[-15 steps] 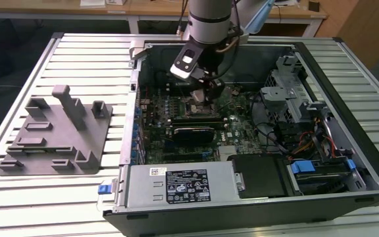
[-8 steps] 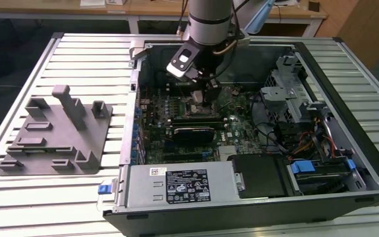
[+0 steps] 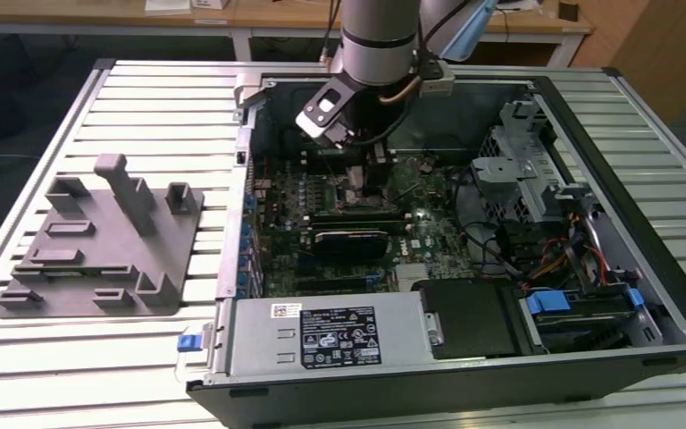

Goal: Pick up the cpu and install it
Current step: 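Place the cpu into insertion slot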

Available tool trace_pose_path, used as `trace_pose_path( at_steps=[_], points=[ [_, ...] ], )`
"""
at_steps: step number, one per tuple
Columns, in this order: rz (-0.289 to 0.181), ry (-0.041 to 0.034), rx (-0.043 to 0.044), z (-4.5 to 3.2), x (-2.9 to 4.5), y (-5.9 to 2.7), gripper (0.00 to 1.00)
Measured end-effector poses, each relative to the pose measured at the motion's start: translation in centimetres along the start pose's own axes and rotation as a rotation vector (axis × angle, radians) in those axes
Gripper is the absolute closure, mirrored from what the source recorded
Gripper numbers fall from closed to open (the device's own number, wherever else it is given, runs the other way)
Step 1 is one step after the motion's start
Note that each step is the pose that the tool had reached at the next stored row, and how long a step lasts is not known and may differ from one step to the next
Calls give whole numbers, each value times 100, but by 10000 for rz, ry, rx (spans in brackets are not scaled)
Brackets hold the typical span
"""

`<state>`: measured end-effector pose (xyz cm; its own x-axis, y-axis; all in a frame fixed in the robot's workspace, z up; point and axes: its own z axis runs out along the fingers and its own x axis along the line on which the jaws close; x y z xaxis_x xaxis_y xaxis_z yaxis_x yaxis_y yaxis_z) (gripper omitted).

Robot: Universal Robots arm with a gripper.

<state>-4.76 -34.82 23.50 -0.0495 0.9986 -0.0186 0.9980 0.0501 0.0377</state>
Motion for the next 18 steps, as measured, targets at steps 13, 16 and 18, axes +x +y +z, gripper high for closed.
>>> trace_pose_path(
  at_steps=[13,16,18],
  points=[
    [185,-8,5,140,20,-5,45],
    [194,-8,7,170,35,-5,45],
    [196,-8,8,187,44,-5,45]
  ],
)
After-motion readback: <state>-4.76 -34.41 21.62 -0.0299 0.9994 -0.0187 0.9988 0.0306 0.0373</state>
